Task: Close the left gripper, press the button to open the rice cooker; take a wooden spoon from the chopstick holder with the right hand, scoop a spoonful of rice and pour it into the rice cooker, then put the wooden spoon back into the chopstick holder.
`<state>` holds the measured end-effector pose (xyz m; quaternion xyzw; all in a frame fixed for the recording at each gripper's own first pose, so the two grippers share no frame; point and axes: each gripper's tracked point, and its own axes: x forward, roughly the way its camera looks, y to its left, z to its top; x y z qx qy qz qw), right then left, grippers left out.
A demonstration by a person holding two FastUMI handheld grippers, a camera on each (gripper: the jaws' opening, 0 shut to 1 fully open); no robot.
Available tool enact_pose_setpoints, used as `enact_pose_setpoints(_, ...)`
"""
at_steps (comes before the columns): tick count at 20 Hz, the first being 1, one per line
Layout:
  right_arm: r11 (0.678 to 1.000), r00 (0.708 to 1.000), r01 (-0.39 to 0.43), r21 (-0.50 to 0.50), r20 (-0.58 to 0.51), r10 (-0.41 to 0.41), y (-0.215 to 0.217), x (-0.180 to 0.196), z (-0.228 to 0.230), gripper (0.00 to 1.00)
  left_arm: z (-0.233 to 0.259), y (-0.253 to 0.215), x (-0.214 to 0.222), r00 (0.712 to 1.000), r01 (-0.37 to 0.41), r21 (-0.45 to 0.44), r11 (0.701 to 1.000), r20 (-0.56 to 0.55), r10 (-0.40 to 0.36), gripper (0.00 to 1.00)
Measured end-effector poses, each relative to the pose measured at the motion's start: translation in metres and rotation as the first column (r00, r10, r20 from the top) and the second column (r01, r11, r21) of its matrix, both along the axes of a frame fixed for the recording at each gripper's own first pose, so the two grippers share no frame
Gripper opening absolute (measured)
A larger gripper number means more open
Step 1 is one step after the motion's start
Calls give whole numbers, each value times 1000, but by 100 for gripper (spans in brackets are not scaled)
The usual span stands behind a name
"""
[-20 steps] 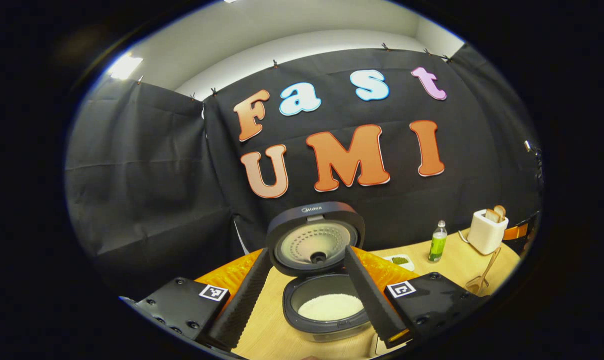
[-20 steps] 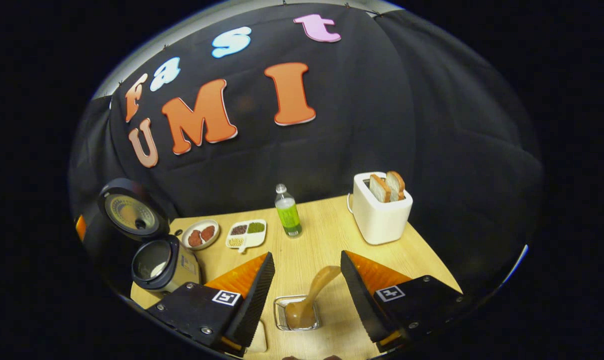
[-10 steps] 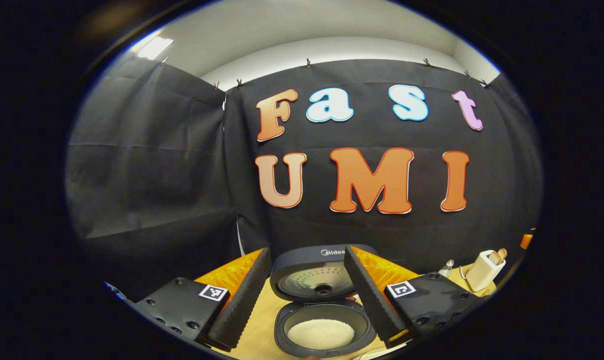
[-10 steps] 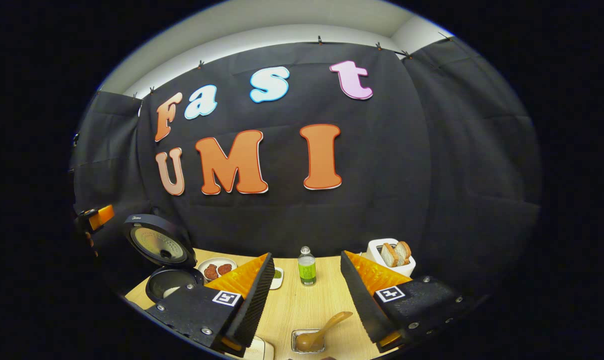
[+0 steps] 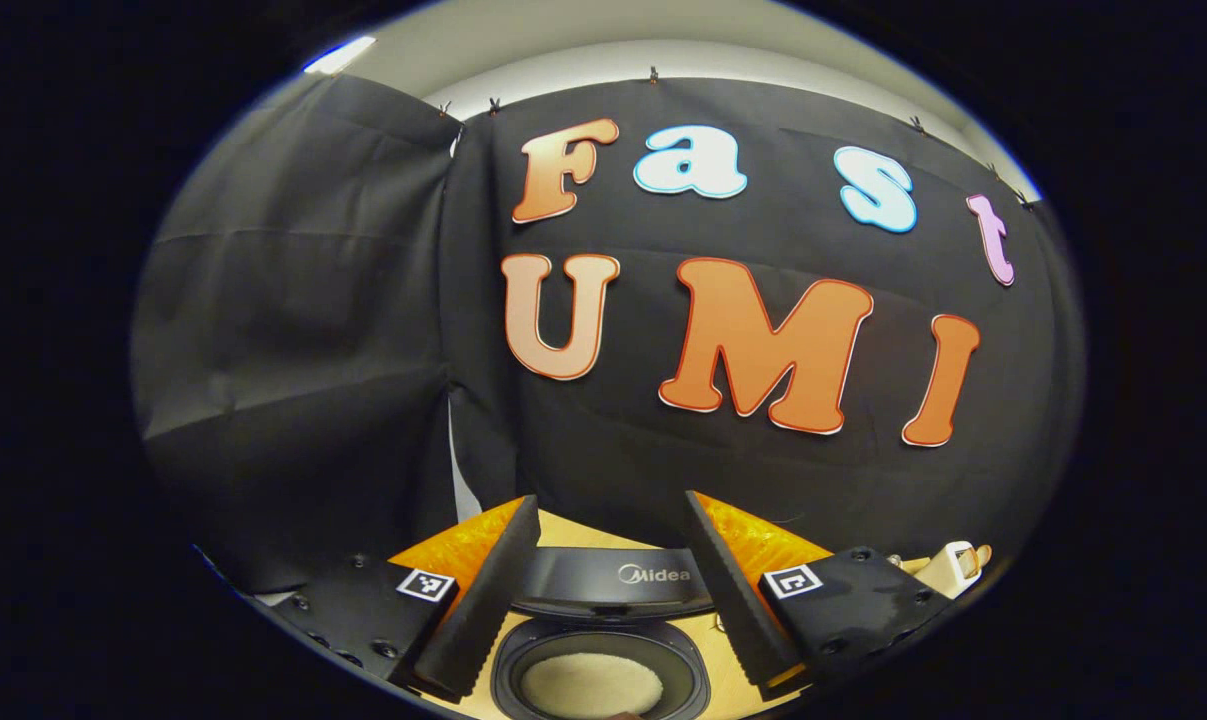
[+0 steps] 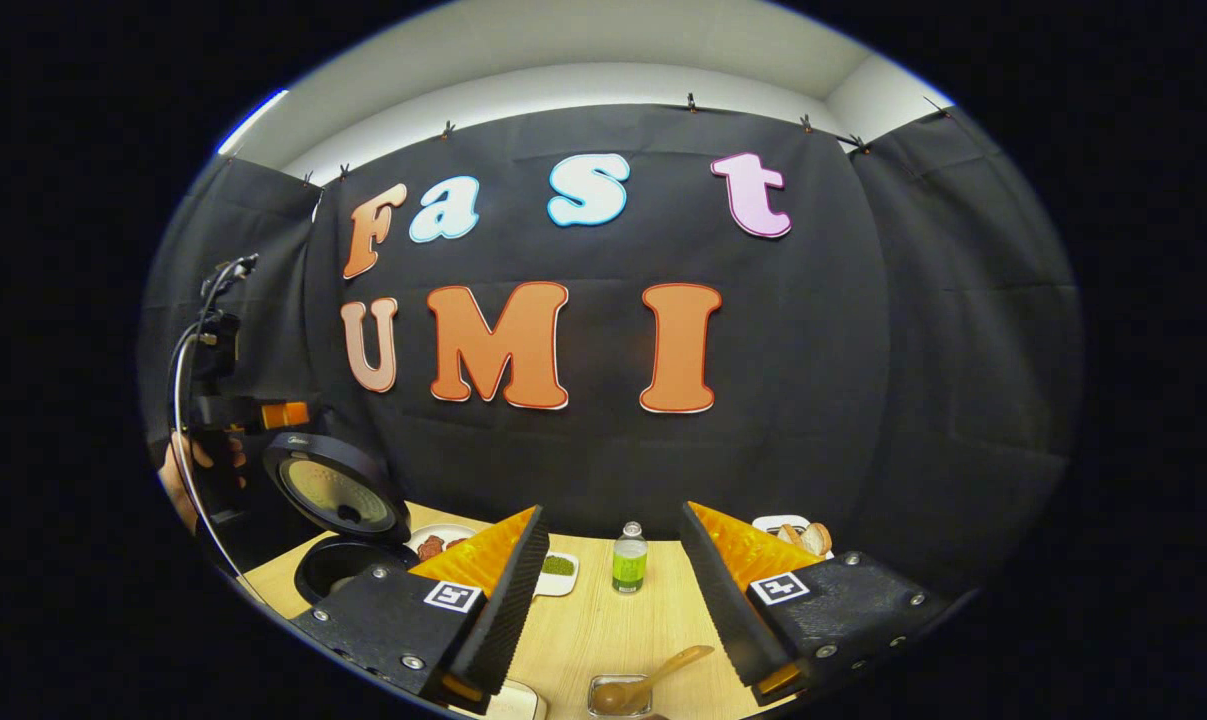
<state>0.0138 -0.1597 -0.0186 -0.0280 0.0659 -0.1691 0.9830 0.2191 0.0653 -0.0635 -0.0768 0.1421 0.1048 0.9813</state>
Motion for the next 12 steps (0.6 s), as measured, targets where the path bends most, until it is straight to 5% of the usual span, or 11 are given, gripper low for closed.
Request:
enact_pose_setpoints(5,1000,1000,3,-9,-24,-3,-2,0,-4,83,-19,3,14,996,-44,61,997,-78,49,98)
enact_pose_setpoints(12,999,998,-34,13,-46,34,11,11,-19,83,-54,-2,-14,968,-7,55,998,-249,21,99)
